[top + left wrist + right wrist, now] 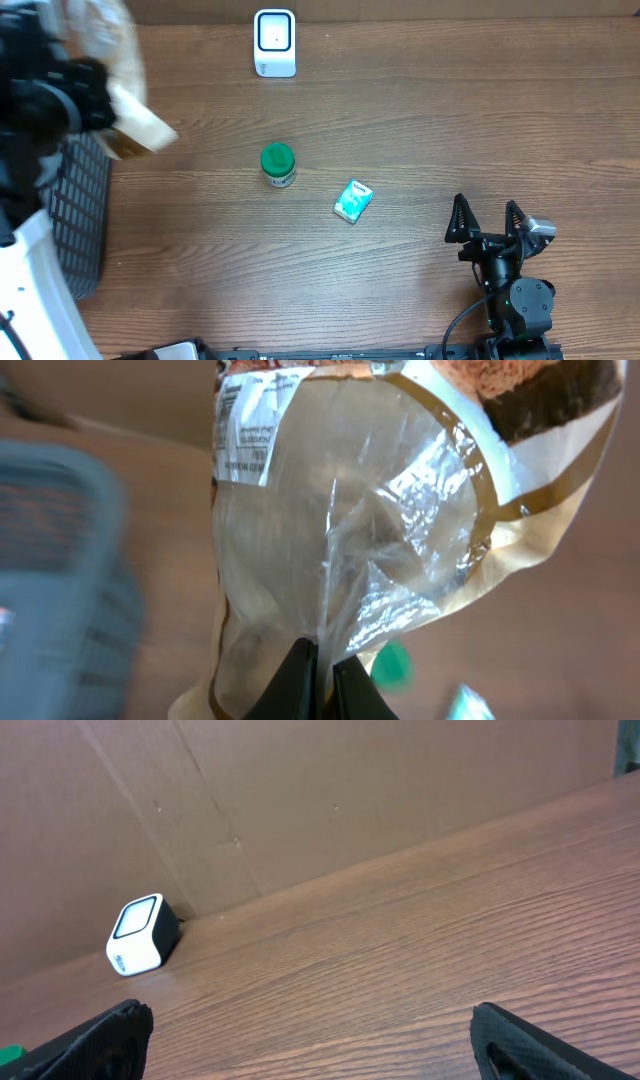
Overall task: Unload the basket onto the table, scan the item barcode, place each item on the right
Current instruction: 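Lift the clear snack bag out and carry it toward the scanner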
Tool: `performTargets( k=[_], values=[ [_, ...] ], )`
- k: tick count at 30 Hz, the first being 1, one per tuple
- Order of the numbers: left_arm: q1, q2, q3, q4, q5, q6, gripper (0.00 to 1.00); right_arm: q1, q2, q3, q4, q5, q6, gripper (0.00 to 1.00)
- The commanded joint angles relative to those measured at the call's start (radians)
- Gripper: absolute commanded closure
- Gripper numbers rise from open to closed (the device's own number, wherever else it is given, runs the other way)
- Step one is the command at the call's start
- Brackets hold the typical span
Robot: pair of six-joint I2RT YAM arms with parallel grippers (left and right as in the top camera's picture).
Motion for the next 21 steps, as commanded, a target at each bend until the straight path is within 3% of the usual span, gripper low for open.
performTargets(
  k=[1,8,15,21],
  values=[
    [-0.158,0.029,-0.036,-0.064,-0.057,-0.014,0.96,-0.001,-0.002,-0.01,0.005,0.007,-0.007,0.0],
    [-0.389,0.048,-0.244,-0.001,-0.117,-0.06,0.96,-0.001,-0.002,-0.01,0.005,0.007,-0.007,0.0],
    [-0.659,0.049,-0.534,0.267,-0.226,-0.148,0.96,-0.001,-0.002,-0.01,0.005,0.007,-0.007,0.0],
    [-0.829,0.068,-0.667,0.447,-0.313,-0.2,0.96,-0.001,-0.002,-0.01,0.005,0.007,-0.007,0.0]
  ],
)
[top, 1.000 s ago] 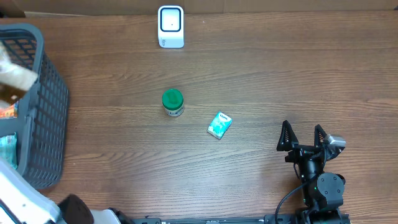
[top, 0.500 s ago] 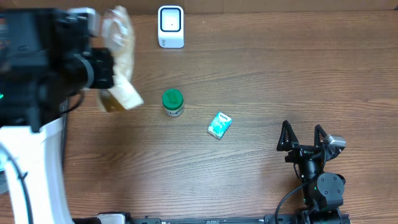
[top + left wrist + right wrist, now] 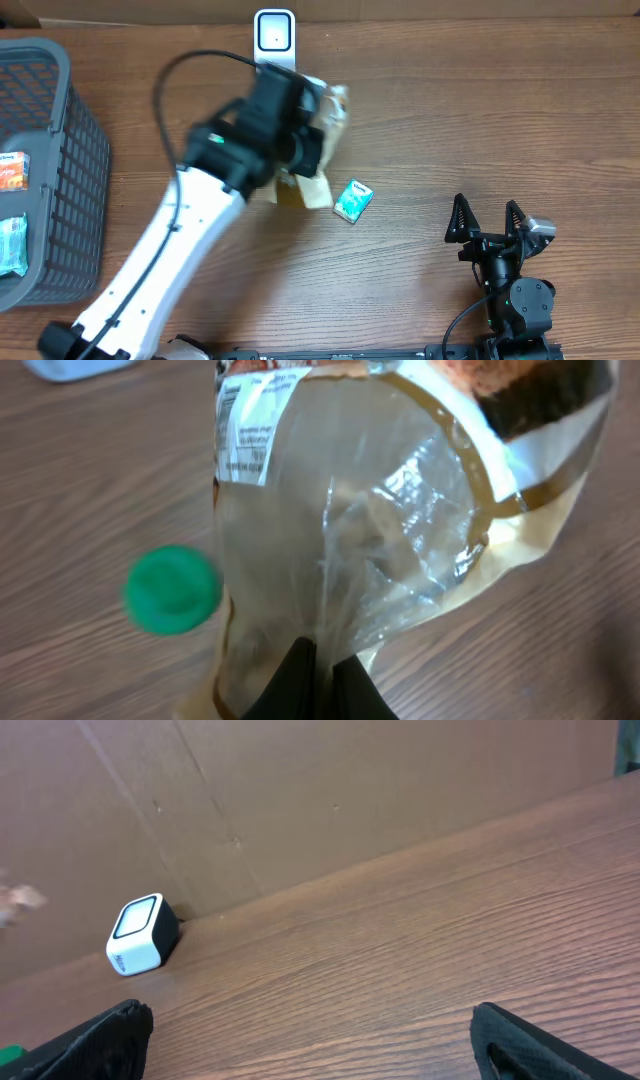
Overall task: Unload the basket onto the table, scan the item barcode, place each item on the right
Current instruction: 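Lift the clear snack bag out and carry it toward the scanner, then lower the snack bag onto the table near the teal packet and release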
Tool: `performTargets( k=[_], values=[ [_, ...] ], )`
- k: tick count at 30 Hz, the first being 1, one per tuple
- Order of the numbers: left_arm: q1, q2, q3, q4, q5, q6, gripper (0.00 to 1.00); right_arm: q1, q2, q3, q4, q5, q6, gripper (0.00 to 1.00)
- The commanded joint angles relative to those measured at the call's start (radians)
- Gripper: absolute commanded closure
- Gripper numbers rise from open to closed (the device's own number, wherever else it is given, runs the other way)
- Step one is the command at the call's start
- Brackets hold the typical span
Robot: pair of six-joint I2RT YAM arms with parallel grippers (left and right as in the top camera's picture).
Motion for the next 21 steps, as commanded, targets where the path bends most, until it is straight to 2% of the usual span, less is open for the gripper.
performTargets(
  k=[1,5,13,21],
  values=[
    [-0.094,0.021,-0.052,0.074,-0.087,-0.061,0.96,-0.001,-0.002,-0.01,0.005,0.007,-0.007,0.0],
    [-0.16,0.105,-0.061,0.135,-0.087,-0.063,0.96,-0.001,-0.002,-0.01,0.005,0.007,-0.007,0.0],
    [-0.258,0.292,-0.061,0.356,-0.083,-0.067,0.96,-0.001,-0.002,-0.01,0.005,0.007,-0.007,0.0],
    [-0.264,0.374,-0.061,0.578,-0.128,-0.06,0.96,-0.001,-0.002,-0.01,0.005,0.007,-0.007,0.0]
  ],
)
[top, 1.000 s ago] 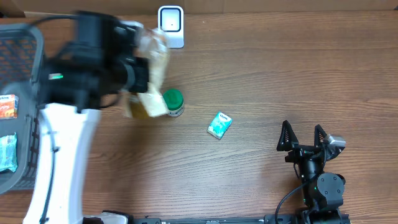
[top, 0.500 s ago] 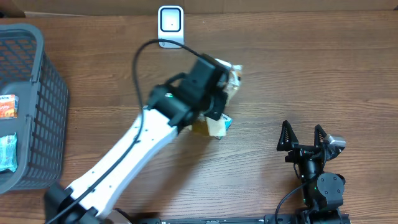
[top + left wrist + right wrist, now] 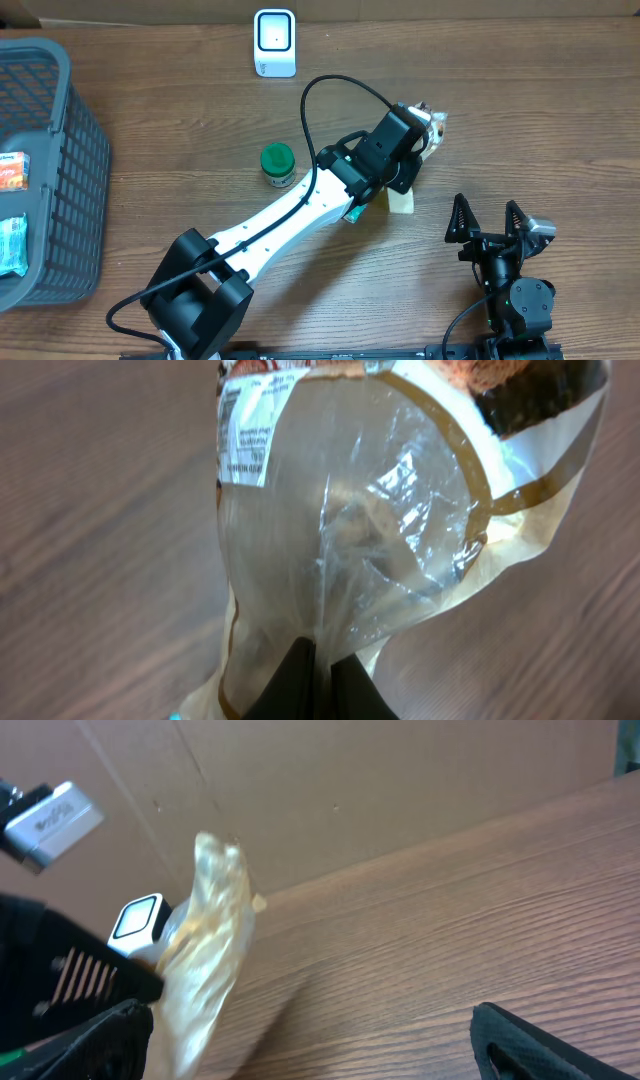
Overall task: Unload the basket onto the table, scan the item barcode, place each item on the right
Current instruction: 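Lower the snack bag onto the table near the teal packet and release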
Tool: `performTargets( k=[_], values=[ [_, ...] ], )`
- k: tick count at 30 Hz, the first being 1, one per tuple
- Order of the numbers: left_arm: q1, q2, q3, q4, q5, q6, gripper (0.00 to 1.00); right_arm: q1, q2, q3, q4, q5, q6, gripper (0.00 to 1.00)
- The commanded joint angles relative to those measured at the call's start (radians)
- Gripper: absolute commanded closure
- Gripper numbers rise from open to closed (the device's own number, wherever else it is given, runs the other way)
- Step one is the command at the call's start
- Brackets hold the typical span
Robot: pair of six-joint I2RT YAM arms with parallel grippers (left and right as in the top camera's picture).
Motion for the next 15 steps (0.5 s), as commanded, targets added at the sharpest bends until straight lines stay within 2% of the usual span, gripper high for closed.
performTargets(
  k=[1,9,13,15],
  values=[
    [0.014,0.04,0.004,0.058,-0.061,0.003,0.96,-0.001,-0.002,-0.01,0.005,0.006,-0.006,0.0],
    [-0.002,0.168,0.004,0.131,-0.061,0.047,0.96,-0.001,-0.002,-0.01,0.005,0.006,-0.006,0.0],
    [-0.003,0.18,0.004,0.138,-0.06,0.047,0.95,-0.001,-0.002,-0.01,0.005,0.006,-0.006,0.0],
    [-0.003,0.18,0.004,0.145,-0.06,0.046,0.89,-0.001,-0.002,-0.01,0.005,0.006,-0.006,0.0]
  ],
)
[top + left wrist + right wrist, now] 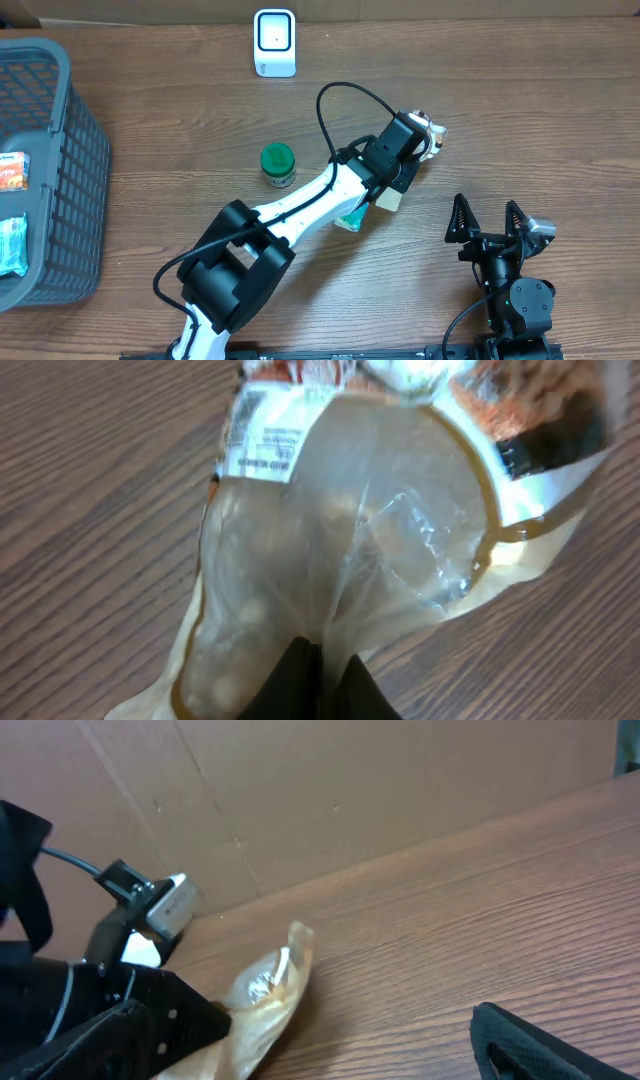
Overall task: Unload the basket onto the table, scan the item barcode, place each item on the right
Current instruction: 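Lower the snack bag onto the table near the teal packet and release, then reach the left gripper into the basket and grasp the orange Kleenex pack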
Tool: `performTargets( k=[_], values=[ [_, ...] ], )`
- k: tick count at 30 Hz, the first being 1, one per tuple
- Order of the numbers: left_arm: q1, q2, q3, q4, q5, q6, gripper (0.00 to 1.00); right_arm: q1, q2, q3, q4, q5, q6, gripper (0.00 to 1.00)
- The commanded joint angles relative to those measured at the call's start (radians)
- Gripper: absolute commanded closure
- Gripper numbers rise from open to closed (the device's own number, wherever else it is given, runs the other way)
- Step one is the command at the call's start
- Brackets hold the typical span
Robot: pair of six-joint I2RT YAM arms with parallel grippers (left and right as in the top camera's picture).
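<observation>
A clear plastic bag [380, 530] with tan edging and a white printed label [262, 445] hangs from my left gripper [322, 665], which is shut on its seam. In the overhead view the left gripper [398, 160] is right of the table's middle, and the bag [430, 133] sticks out past it. The right wrist view shows the bag [265, 990] lying low against the wood. The white scanner [274, 42] stands at the far edge. My right gripper [487, 222] rests open at the front right, its fingers [515, 1035] holding nothing.
A green-lidded jar [278, 163] stands left of the left arm. A teal box [350, 218] is partly hidden under that arm. A grey basket [60, 110] with packets in it fills the left edge. A cardboard wall [350, 790] backs the table.
The bag stood upright in the air in the right wrist view and now lies low against the table. The left gripper still pinches it at almost the same spot. The right arm has not moved.
My left gripper first held the bag at the far left beside the basket. Then it was mid-table below the scanner, with the bag over the green jar. Then it was right of the middle, near the teal box. Now the bag is down at the tabletop there.
</observation>
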Motion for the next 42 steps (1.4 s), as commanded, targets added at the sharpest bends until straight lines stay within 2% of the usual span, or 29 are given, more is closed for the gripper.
performTargets(
  k=[1,5,7,12,17,21,24,29,30,31,33,37,42],
  values=[
    [-0.008,-0.001,0.004,0.018,-0.014,0.017,0.8,-0.001,-0.002,-0.01,0.005,0.006,-0.007,0.0],
    [-0.007,-0.003,0.008,0.016,0.002,0.015,0.44,-0.001,-0.002,-0.01,0.005,0.006,-0.007,0.0],
    [-0.004,-0.008,0.024,-0.002,0.036,0.016,0.38,-0.001,-0.002,-0.01,0.005,0.006,-0.007,0.0],
    [0.057,-0.076,0.203,-0.275,0.068,0.016,0.36,-0.001,-0.002,-0.01,0.005,0.006,-0.007,0.0],
    [0.186,-0.179,0.449,-0.585,0.066,0.039,0.34,-0.001,-0.002,-0.01,0.005,0.006,-0.007,0.0],
    [0.359,-0.274,0.621,-0.787,0.066,0.045,0.34,-0.001,-0.002,-0.01,0.005,0.006,-0.007,0.0],
    [0.515,-0.343,0.682,-0.873,0.065,0.045,0.34,-0.001,-0.002,-0.01,0.005,0.006,-0.007,0.0],
    [0.851,-0.426,0.689,-0.96,0.071,0.04,0.33,-0.001,-0.002,-0.01,0.005,0.006,-0.007,0.0],
    [0.976,-0.428,0.689,-0.994,0.083,0.041,0.32,-0.001,-0.002,-0.01,0.005,0.006,-0.007,0.0],
    [1.041,-0.424,0.688,-1.009,0.089,0.042,0.32,-0.001,-0.002,-0.01,0.005,0.006,-0.007,0.0],
    [1.146,-0.415,0.681,-1.02,0.088,0.042,0.38,-0.001,-0.002,-0.01,0.005,0.006,-0.007,0.0],
    [1.315,-0.404,0.628,-0.985,0.103,0.0,0.4,-0.001,-0.001,-0.01,0.005,0.006,-0.007,0.0],
    [1.429,-0.405,0.505,-0.885,0.128,-0.011,0.38,-0.001,-0.001,-0.01,0.005,0.006,-0.007,0.0]
  ],
)
